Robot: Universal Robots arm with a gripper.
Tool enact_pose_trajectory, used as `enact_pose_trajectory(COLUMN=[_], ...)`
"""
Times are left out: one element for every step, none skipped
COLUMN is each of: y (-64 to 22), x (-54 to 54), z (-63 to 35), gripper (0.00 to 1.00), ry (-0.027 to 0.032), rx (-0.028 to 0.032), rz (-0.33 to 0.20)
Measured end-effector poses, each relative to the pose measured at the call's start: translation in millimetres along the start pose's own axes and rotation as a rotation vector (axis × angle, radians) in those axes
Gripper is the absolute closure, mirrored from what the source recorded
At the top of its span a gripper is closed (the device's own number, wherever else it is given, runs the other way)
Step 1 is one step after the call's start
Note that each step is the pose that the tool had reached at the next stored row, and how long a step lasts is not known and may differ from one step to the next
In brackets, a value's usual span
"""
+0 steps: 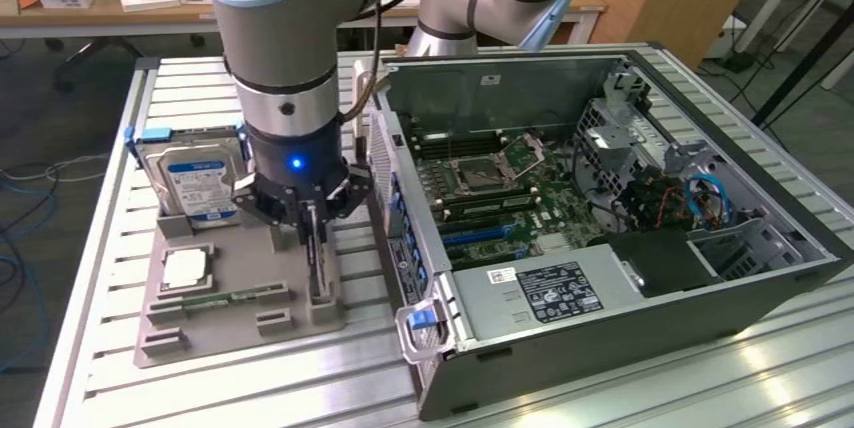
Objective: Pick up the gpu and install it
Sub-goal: 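Pick up the gpu and move the gpu toward the slot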
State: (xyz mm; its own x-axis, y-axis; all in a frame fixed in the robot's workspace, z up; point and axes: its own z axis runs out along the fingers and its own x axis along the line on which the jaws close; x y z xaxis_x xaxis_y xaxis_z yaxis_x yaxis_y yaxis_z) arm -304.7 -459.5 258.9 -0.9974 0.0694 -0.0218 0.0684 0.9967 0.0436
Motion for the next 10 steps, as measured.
enact_pose_trajectory(y=[0.2,0.3,0.5,0.7,0.8,1.0,1.2,1.4,1.5,1.7], x=[-0.1,-0.2,-0.3,-0.3,-0.4,-0.5,-0.6,-0.7,-0.8,-0.9], z=[-3.5,-7.2,-11.0,-14.9,-19.1,-23.0,-26.9,-30.9,-34.7,-38.8], gripper=[0.74,0.74,0.74,0.74,0.74,0.74,0.74,0.74,0.74,0.74], ry=[-0.0001,-0.0002,-0.0001,-0.0001,-0.0001,-0.0001,-0.0001,-0.0001,-0.0001,-0.0001], rx=[-0.0001,-0.0001,-0.0001,0.0,-0.0001,-0.0001,-0.0001,-0.0001,-0.0001,-0.0001], rz=[0.0,0.0,0.0,0.0,0.0,0.0,0.0,0.0,0.0,0.0])
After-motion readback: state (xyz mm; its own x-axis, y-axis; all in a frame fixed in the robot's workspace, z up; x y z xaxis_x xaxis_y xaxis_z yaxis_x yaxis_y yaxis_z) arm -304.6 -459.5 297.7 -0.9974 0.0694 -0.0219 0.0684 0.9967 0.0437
